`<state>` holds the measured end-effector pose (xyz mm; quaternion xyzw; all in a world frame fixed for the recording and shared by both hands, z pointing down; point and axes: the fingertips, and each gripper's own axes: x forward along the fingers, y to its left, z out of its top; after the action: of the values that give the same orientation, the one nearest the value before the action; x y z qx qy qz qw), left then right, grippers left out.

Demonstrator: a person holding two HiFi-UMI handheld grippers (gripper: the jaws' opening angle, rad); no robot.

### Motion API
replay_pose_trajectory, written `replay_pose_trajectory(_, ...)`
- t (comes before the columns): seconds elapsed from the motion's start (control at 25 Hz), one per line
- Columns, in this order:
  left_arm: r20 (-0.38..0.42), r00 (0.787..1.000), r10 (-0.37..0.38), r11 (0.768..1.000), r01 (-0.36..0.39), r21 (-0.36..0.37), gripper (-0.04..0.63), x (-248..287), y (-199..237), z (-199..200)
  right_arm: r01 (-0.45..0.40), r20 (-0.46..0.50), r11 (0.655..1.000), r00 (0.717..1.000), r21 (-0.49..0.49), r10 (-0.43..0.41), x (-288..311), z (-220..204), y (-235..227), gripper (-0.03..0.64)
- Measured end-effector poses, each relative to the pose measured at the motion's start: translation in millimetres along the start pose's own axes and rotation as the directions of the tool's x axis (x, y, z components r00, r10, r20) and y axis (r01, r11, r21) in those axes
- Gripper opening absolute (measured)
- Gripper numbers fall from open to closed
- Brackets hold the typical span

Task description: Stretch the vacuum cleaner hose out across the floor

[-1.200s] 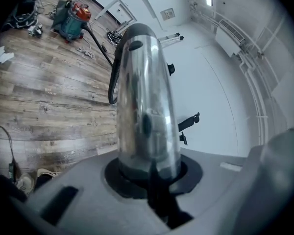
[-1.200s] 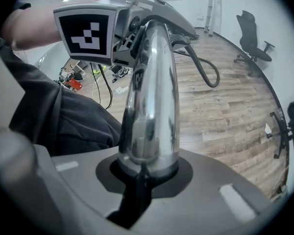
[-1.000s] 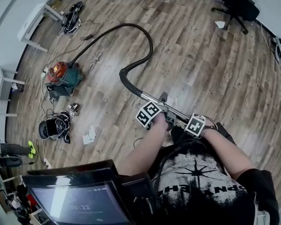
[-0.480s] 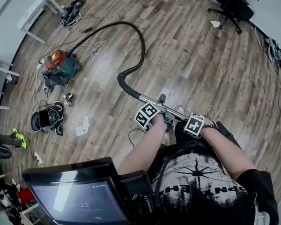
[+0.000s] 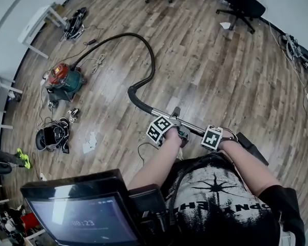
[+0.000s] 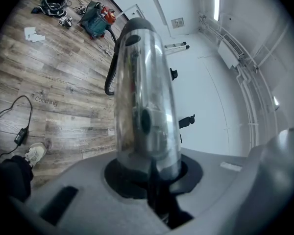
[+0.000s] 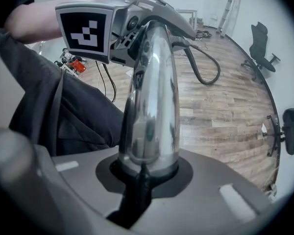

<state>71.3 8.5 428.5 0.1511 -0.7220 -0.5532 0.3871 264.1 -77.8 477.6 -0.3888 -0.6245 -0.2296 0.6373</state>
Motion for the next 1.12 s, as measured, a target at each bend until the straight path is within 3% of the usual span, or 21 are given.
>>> replay_pose_trajectory(0.12, 0.022, 1.000, 0.003, 1.000, -0.004, 0.023, 0.057, -6, -5, -28, 0.013, 0.082, 0.999, 0.997, -0.046, -0.009, 0, -15, 3, 0.064)
replay_pose_trajectory(0.56, 0.059, 0.998, 0.038, 0.999, -0.039, 0.024, 0.057, -18, -7, -182, -0.021, 0.097, 0.996, 0.995, -0.084, 0.029, 1, -169, 31, 0.064)
replay_pose_trajectory(0.88, 0.095, 0.990, 0.104, 0.994, -0.106, 0.020, 0.055, -45, 17, -237, -0.091, 0.110, 0.989, 0.989, -0.115, 0.104, 20, -219, 69, 0.064)
replay_pose_trajectory(1.12, 0.110, 0.988, 0.113, 0.993, -0.116, 0.014, 0.054, -62, 21, -249, -0.114, 0.048, 0.989, 0.992, -0.097, 0.119, 21, -243, 87, 0.064)
